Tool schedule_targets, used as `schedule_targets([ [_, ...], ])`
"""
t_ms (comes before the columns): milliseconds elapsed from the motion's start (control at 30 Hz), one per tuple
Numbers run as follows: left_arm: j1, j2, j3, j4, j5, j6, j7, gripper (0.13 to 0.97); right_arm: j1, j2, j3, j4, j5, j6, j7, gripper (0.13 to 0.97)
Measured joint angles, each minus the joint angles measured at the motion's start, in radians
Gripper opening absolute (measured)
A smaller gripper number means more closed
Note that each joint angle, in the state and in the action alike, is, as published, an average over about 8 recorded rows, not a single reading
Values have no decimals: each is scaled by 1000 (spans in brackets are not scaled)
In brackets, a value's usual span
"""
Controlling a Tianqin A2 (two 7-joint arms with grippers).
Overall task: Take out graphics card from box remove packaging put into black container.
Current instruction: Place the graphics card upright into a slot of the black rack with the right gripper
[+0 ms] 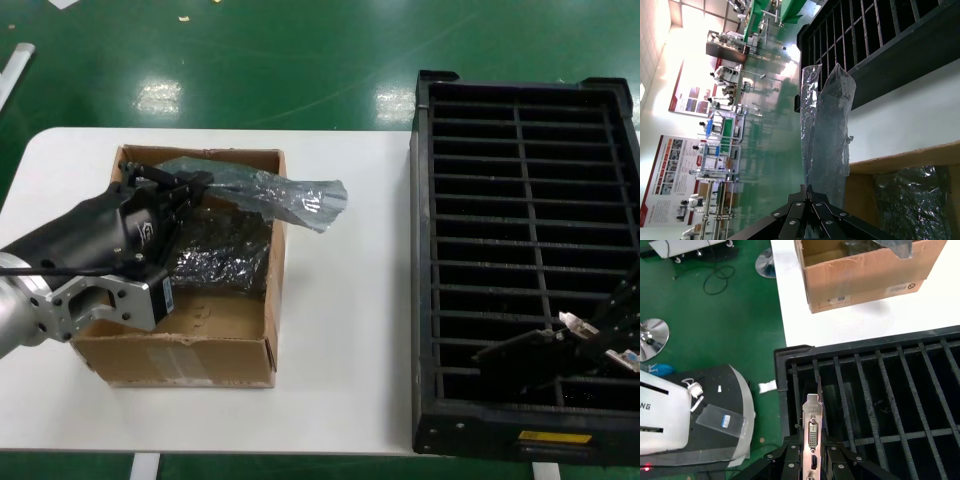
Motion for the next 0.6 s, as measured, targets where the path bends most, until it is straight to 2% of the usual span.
schedule_targets([
  [600, 0, 0, 0, 0, 0, 0, 0, 138, 8, -75, 0, -42, -120, 0, -57, 185],
])
